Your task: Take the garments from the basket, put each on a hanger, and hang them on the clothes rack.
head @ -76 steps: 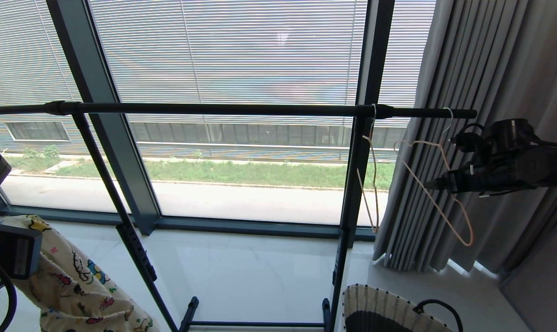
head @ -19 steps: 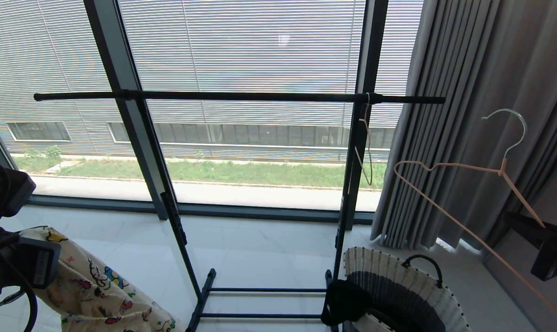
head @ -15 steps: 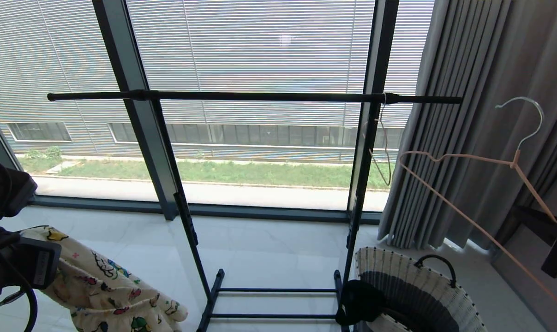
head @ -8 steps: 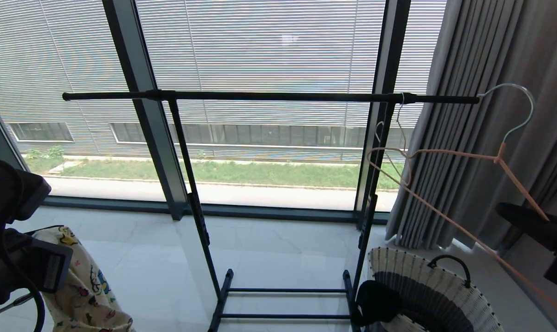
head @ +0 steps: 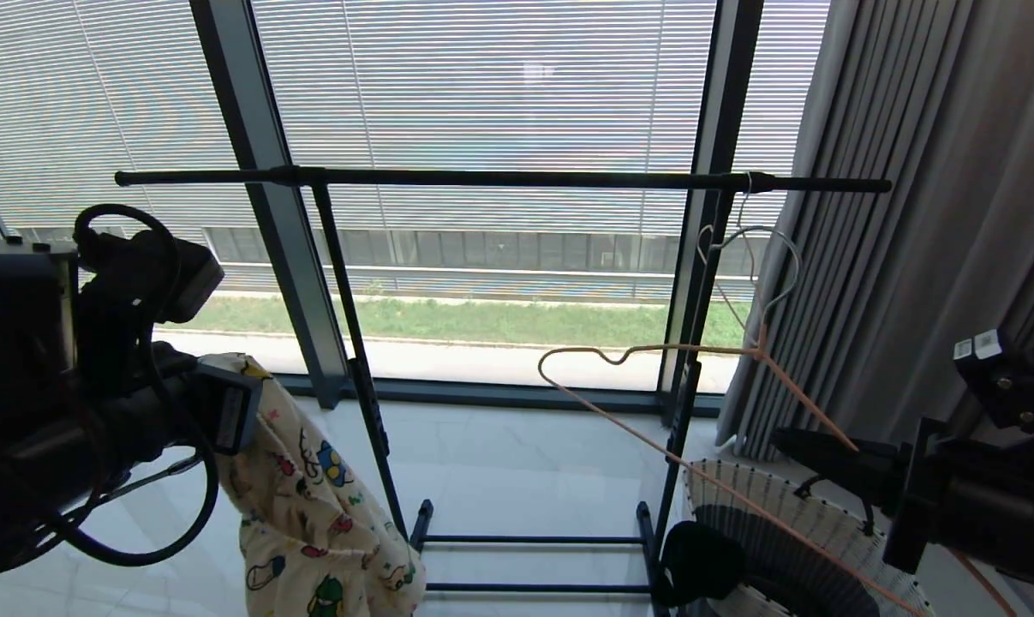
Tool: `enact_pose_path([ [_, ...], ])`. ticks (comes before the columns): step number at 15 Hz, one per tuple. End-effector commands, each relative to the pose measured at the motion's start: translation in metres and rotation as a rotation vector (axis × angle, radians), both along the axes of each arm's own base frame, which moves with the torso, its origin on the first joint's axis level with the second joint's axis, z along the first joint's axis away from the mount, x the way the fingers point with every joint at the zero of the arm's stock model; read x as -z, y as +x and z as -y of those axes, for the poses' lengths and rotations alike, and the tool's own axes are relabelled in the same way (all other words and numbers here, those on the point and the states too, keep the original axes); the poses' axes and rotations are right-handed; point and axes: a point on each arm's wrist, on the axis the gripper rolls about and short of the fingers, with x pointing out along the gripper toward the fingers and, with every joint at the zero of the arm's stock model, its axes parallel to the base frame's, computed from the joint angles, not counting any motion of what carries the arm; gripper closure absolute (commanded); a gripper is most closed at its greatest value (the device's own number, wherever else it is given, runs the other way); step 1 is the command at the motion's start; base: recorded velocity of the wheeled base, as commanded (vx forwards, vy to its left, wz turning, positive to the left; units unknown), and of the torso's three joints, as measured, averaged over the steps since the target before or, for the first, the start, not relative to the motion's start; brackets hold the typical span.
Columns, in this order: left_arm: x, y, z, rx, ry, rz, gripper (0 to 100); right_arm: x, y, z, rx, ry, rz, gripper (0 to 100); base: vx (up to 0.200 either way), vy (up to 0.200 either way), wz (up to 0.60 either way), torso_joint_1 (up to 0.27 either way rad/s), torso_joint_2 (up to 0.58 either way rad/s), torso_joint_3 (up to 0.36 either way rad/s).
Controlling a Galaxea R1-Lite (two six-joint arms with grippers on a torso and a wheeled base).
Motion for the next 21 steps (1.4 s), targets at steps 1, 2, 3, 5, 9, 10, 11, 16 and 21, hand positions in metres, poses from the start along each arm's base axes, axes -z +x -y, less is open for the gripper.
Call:
enact_pose_path([
  [1,0.010,0.067,0.026,-0.092,-0.016,-0.007,100,0.011,0.002,-0.017,-0.069,-0.023,-0.052,100,0.000,0.000,0.00,0.000,0.00,0.000],
  [2,0.013,0.081,0.031,-0.115,-0.016,0.005,100,0.010,0.001,-0.021,-0.088,-0.015,-0.045,100,0.000,0.000,0.00,0.000,0.00,0.000],
  [3,0.017,0.092,0.035,-0.120,-0.014,0.009,100,0.008,-0.001,-0.026,-0.110,0.000,-0.037,100,0.000,0.000,0.00,0.000,0.00,0.000],
  [5,0.017,0.101,0.045,-0.111,-0.045,0.026,100,0.004,-0.004,-0.034,-0.152,0.025,-0.034,100,0.000,0.000,0.00,0.000,0.00,0.000],
  [9,0.009,0.098,0.063,-0.088,-0.142,0.059,100,0.002,0.007,-0.056,-0.193,0.043,-0.019,100,0.000,0.000,0.00,0.000,0.00,0.000],
  [10,0.008,0.096,0.066,-0.078,-0.151,0.063,100,0.000,0.012,-0.063,-0.201,0.049,-0.011,100,0.000,0.000,0.00,0.000,0.00,0.000],
  [11,0.007,0.094,0.069,-0.068,-0.157,0.063,100,-0.002,0.016,-0.069,-0.210,0.056,-0.005,100,0.000,0.000,0.00,0.000,0.00,0.000],
  [16,-0.001,0.094,0.073,-0.058,-0.177,0.091,100,-0.005,0.018,-0.087,-0.251,0.061,0.004,100,0.000,0.000,0.00,0.000,0.00,0.000],
  [21,0.002,0.103,0.062,-0.173,-0.143,0.107,100,-0.013,0.013,-0.084,-0.245,0.080,0.029,100,0.000,0.000,0.00,0.000,0.00,0.000],
])
